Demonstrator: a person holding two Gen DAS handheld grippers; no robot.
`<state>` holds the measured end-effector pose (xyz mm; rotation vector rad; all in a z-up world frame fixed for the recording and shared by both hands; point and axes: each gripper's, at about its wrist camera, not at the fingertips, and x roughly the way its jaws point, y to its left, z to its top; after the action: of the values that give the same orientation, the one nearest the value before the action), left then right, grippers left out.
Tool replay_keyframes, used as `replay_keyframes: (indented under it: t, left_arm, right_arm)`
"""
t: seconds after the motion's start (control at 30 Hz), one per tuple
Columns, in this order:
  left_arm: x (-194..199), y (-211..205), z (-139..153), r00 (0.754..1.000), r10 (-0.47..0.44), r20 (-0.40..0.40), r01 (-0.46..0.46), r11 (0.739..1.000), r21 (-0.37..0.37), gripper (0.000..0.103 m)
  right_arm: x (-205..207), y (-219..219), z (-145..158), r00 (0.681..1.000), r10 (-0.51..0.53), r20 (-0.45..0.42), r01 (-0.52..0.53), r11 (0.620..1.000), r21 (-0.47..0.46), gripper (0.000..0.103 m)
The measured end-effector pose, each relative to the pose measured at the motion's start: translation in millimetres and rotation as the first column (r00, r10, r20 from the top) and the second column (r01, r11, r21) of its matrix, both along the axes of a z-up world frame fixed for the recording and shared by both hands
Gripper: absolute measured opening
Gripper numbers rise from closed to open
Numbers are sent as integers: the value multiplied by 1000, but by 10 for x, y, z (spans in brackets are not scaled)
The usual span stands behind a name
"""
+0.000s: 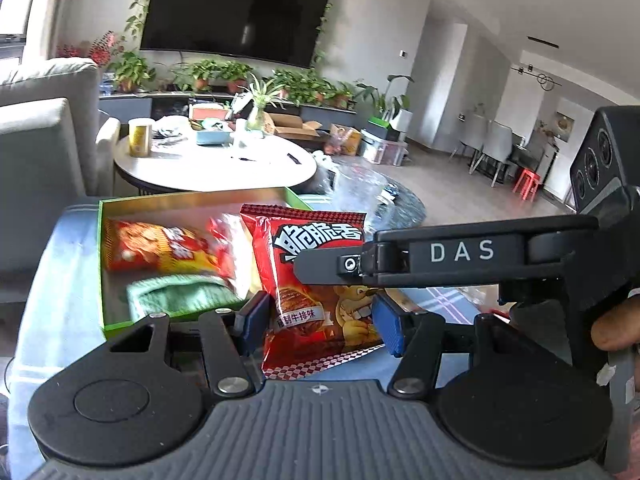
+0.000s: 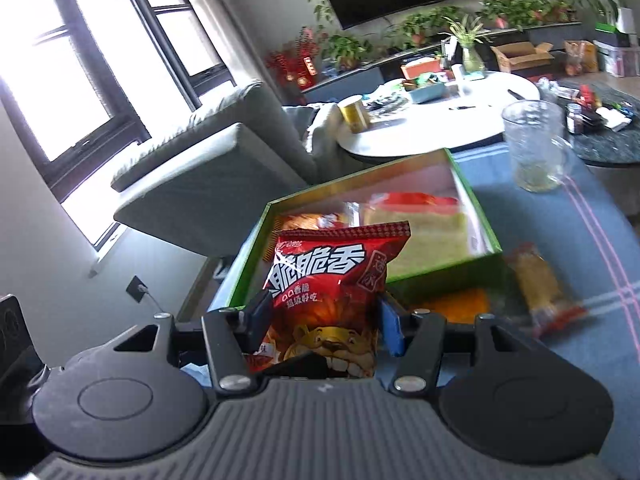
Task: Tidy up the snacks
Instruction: 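Lift the red snack bag with both grippers and lower it into the box, then open both grippers to release the red snack bag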
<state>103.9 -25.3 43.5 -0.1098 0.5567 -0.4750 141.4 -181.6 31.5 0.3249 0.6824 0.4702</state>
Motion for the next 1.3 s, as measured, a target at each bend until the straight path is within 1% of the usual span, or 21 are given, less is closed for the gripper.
replay_keyframes:
  t: [0.17,0.3,0.43,0.57,0.67,0.77,0.9,1.0,1.07,1.17,1.3]
  left_arm:
    - [181,83,11,1000,20,-3,-20,1000,11,53]
    - [399,81,57,1000,19,12,-20,998,59,53]
    - [626,110,148,999,24,38,-27,996,83,53]
    - [871,161,186,998,38,46,-42,994,99,53]
    - [992,189,159,998,52,44,-56,992,112,53]
    - [1100,226,76,998,67,23,-69,990,123,53]
    - [1203,295,-60,997,81,-10,-79,989,126,53]
    - [1259,355,-141,995,94,-35,-89,988,122,53]
    - [1287,374,-189,993,114,-40,-107,984,140,54]
    - [1276,406,-227,989,144,-32,-137,976,167,55]
    - [1220,450,-234,987,158,-41,-150,976,158,57]
  right_arm:
    - [193,102,-5,1000,28,1,-28,1000,11,65]
    - [343,147,-5,999,36,-11,-36,999,20,65]
    - [532,199,69,999,38,-6,-38,999,31,65]
    - [736,260,144,999,49,14,-49,998,33,65]
    - [902,309,143,998,55,5,-55,998,41,65]
    - [1017,381,105,998,60,1,-60,998,31,65]
    - [1133,477,-18,997,75,-20,-74,997,13,65]
    - [1203,515,-130,996,78,-45,-77,997,27,65]
    - [1237,522,-180,996,78,-51,-76,996,40,65]
    - [1251,490,-220,998,45,-36,-43,996,73,66]
    - [1216,386,-182,1000,3,-17,-2,996,85,66]
